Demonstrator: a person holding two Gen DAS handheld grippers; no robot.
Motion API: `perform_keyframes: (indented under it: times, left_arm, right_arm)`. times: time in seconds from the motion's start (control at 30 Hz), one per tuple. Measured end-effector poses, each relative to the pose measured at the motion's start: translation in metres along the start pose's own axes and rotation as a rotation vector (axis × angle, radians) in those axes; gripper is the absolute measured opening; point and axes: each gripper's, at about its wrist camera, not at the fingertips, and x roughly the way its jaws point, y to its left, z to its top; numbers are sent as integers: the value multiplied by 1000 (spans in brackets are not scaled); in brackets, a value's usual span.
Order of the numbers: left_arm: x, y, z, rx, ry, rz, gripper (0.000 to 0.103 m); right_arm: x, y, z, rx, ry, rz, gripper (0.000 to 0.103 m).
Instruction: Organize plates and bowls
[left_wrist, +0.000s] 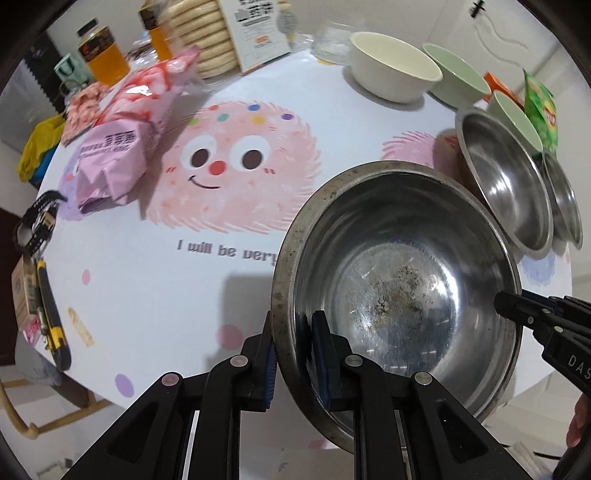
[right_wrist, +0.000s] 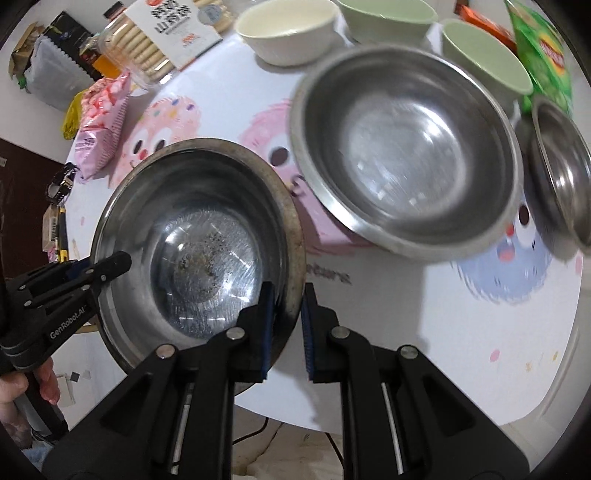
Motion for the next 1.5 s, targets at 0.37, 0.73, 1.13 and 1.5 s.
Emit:
perform_keyframes:
  times: [0.37, 0.73, 1.13, 1.5]
  left_arm:
    - [9, -15, 0, 15, -31, 25, 19]
    - [-9, -9, -11, 8, -80, 77, 50]
    - [-59, -30, 8, 99, -269, 92, 103]
    - [-60, -91, 55, 188, -258, -122, 103]
  right_arm:
    - [6, -8, -8, -30, -16, -39, 18]
    - [-9, -8, -13, -46, -47, -57, 40]
    - [-67, -34, -18, 0, -218, -36, 91]
    - [-98, -99, -9, 168, -329, 10, 103]
